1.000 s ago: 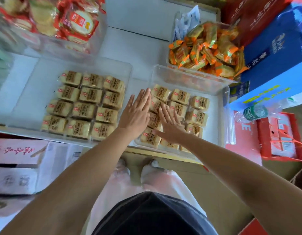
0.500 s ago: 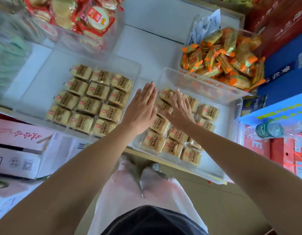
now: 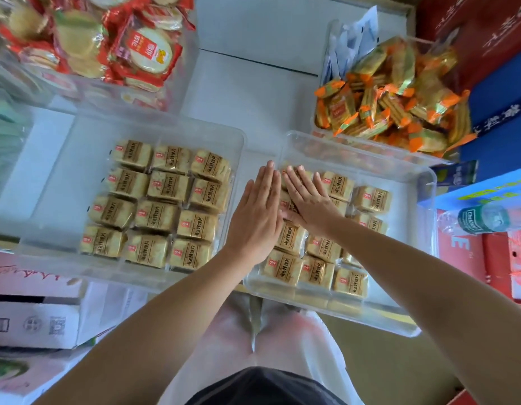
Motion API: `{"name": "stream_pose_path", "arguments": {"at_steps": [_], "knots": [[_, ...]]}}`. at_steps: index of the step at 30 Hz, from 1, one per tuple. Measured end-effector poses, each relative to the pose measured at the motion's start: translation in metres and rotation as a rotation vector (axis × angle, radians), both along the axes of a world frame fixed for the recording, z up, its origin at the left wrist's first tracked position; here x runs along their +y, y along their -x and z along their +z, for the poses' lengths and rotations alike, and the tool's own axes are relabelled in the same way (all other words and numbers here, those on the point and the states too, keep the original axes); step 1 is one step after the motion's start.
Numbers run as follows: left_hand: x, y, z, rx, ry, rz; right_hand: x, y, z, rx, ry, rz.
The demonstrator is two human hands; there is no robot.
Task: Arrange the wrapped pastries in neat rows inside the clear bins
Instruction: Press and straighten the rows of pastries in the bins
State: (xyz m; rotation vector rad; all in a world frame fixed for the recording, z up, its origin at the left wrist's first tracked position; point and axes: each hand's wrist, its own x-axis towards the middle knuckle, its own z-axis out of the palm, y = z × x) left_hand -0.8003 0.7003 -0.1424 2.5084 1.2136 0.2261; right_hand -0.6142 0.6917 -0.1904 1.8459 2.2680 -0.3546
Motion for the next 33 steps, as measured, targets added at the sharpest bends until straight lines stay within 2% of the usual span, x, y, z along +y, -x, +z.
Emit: {"name": "stream_pose_path", "arguments": {"at_steps": [7, 13, 17, 22, 27, 31, 33], "knots": [[-0.003, 0.003, 0.011, 0.082, 0.029, 0.012, -0.015, -0.006, 0.019, 0.072, -0.084, -0.116], [-0.04, 0.002, 0.008, 0.147, 0.019, 0.14, -0.007, -0.015, 0.005, -0.066, -0.004, 0.066], [-0.06, 0.001, 0.008, 0.153, -0.024, 0.236, 0.008, -0.034, 0.006, -0.045, 0.05, 0.231], [-0.091, 0.0, 0.008, 0.189, -0.062, 0.326, -0.034, -0.015, 0.018, 0.126, 0.024, 0.303], [-0.105, 0.001, 0.01, 0.204, -0.07, 0.347, -0.048, -0.004, 0.002, -0.001, 0.078, 0.359], [-0.107, 0.003, 0.006, 0.243, -0.076, 0.334, -0.026, -0.014, 0.001, -0.015, 0.11, 0.517], [-0.106, 0.002, 0.008, 0.263, -0.063, 0.338, -0.022, -0.015, 0.001, -0.012, 0.131, 0.53]]}}
